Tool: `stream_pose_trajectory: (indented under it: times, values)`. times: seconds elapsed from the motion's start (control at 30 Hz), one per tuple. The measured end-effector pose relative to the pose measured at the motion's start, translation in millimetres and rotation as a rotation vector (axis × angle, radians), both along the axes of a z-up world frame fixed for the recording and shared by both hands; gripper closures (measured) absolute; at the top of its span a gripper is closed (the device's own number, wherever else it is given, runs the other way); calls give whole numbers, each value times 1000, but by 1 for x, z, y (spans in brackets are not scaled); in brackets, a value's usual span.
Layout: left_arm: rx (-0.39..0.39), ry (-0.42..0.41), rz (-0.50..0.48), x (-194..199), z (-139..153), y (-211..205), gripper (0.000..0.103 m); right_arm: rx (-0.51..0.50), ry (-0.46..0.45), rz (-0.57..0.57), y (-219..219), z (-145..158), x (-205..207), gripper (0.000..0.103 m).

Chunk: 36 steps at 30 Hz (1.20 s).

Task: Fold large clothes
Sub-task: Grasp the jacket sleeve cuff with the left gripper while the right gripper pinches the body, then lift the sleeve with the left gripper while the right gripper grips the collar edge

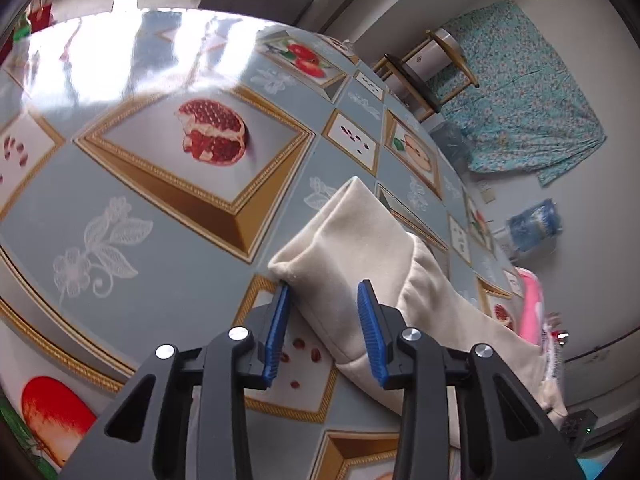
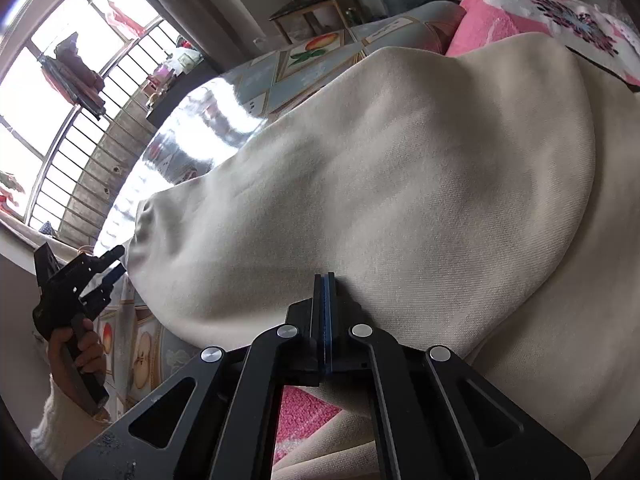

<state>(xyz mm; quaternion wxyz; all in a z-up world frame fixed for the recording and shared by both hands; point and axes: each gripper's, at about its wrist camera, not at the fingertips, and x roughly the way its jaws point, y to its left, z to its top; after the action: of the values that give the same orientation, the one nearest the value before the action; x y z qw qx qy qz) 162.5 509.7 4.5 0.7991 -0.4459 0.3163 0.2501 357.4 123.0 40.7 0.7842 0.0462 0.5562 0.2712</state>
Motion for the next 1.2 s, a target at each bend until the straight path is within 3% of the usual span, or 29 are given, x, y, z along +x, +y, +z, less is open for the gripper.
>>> stream_pose_trajectory:
  times: [0.13, 0.2, 0.27, 0.33, 0.43, 0.53, 0.63, 0.67, 0.77, 0.93, 1.07, 1.2]
  values:
    - [3, 6, 81, -6, 1, 7, 70, 1, 0, -5, -7, 4, -6, 103]
    - [12, 45, 62, 1, 1, 8, 91, -5, -4, -4, -7, 3, -6, 103]
    - [33, 53, 62, 0, 4, 5, 93, -18, -11, 6, -3, 4, -4, 103]
    - [86, 61, 49, 0, 14, -2, 94, -31, -11, 15, 0, 12, -4, 103]
    - [241, 80, 5, 5, 43, -24, 94, 18, -32, 21, 9, 36, -1, 96]
    - [379, 29, -76, 14, 86, -56, 94, 54, -95, 28, -4, 70, -8, 95]
    - [498, -30, -198, 30, 130, -106, 94, 78, -143, 7, -28, 103, -14, 94]
    - [579, -64, -272, 37, 151, -139, 94, 80, -152, -3, -36, 112, -16, 90]
    - [675, -147, -446, 52, 187, -212, 94, 83, -203, -32, -75, 141, -27, 86]
    - [667, -281, -676, 83, 234, -332, 94, 97, -262, -103, -158, 178, -43, 84]
    - [643, -320, -831, 115, 253, -411, 94, 164, -243, -173, -226, 191, -47, 80]
    - [599, -367, -943, 137, 258, -486, 94, 172, -297, -238, -282, 203, -55, 80]
